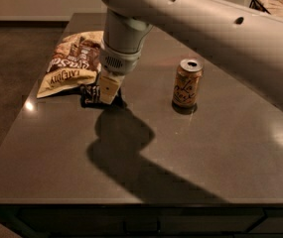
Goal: Move rxbar chocolate near brown chip bag
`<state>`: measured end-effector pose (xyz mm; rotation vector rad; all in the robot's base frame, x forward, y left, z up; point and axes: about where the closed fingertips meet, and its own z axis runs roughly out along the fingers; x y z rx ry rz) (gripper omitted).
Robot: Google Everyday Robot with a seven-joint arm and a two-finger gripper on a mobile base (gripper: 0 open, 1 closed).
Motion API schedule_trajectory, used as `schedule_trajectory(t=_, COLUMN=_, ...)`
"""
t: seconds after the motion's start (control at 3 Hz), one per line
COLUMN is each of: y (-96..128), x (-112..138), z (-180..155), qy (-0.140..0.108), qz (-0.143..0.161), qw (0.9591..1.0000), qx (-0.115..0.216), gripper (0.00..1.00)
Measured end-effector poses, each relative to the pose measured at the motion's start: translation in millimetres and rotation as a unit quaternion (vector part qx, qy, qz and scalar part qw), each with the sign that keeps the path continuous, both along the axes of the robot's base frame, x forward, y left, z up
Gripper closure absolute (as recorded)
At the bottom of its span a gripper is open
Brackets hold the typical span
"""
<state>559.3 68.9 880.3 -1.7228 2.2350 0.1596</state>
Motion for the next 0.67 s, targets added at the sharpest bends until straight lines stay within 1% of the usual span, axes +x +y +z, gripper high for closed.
schedule_trajectory(t=0.33, y=0.4, x=-0.4, z=0.3, qy=-0.001, qz=0.001, qw=1.0, qx=0.0, gripper=0.0)
schedule_trajectory(t=0.67, y=0.4, x=-0.4, z=0.3, qy=-0.001, qz=0.001, qw=1.0, qx=0.0, gripper=0.0)
